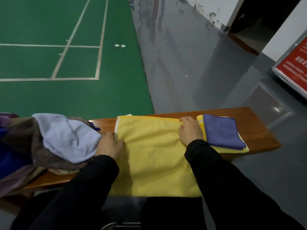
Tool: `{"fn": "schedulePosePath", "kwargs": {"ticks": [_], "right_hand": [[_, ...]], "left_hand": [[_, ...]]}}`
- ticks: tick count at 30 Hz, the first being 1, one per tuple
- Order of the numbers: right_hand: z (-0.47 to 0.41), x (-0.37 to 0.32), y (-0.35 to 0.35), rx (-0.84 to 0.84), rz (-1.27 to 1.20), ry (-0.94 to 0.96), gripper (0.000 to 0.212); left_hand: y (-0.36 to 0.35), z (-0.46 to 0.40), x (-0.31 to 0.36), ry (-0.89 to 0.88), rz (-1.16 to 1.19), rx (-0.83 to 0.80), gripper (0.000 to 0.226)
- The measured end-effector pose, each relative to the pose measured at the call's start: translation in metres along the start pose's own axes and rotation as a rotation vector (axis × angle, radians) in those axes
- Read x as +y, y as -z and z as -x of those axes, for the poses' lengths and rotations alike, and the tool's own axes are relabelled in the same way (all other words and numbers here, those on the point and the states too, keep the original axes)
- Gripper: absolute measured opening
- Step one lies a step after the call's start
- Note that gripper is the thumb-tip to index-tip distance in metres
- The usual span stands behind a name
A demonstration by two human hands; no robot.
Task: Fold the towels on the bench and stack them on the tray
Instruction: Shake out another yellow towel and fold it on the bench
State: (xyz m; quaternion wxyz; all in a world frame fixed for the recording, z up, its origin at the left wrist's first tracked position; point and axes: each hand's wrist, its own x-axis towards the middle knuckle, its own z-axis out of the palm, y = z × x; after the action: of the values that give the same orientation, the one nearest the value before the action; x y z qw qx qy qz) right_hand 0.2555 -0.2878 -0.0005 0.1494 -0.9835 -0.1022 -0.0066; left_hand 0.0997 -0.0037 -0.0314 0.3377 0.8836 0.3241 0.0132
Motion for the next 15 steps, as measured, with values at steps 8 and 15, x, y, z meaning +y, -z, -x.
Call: {"fn": "schedulePosePath", "kwargs": {"ticks": [8, 15], "right_hand": [[-0.024, 0.011, -0.006, -0.037, 0.134, -0.003, 0.035], [-0.025, 0.01, 0.002, 0.021, 0.161, 0.019, 0.01]], "left_hand": [[0.014, -0.025, 0.02, 0.011, 0.141, 0.043, 0.036], [0.009, -0.055, 0.042, 0.048, 0.22, 0.058, 0.028]]}}
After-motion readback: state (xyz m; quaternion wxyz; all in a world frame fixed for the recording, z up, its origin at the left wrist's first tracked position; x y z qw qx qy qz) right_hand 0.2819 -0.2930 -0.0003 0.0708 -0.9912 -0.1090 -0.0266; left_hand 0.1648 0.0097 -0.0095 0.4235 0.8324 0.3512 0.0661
